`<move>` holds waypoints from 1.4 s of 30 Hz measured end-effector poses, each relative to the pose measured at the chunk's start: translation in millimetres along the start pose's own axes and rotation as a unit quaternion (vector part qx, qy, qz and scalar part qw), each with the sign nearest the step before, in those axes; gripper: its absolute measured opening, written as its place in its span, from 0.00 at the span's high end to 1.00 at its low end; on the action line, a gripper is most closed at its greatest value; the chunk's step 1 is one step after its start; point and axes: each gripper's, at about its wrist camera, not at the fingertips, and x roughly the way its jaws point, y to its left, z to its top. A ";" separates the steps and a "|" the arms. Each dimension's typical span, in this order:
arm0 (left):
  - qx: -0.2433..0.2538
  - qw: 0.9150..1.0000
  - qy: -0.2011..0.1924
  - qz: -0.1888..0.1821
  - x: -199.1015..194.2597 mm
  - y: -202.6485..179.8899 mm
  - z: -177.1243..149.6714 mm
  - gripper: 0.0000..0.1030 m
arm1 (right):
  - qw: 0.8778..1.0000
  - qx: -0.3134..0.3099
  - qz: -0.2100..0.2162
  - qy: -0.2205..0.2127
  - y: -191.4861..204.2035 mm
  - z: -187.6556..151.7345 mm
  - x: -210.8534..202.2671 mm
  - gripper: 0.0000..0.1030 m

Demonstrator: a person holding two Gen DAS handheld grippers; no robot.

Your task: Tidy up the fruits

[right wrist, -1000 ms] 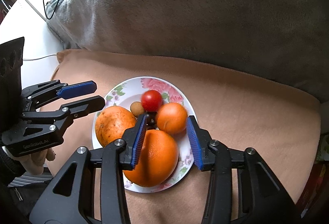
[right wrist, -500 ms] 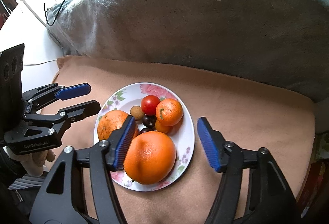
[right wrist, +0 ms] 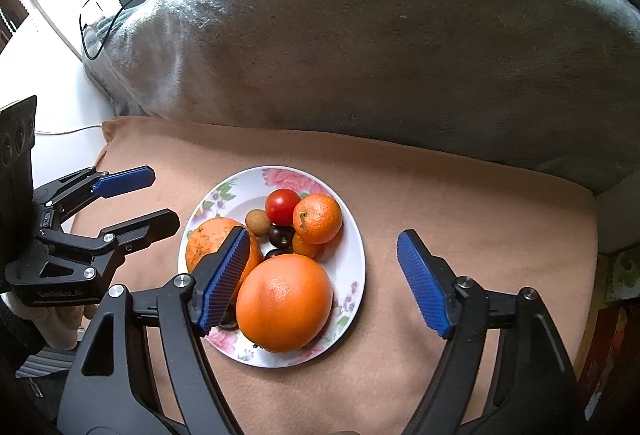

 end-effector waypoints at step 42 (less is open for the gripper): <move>0.002 0.998 -0.055 0.034 -100.7 -31.7 -28.5 0.31 | 0.992 0.019 -0.055 -0.114 46.7 -46.9 -113.5 0.11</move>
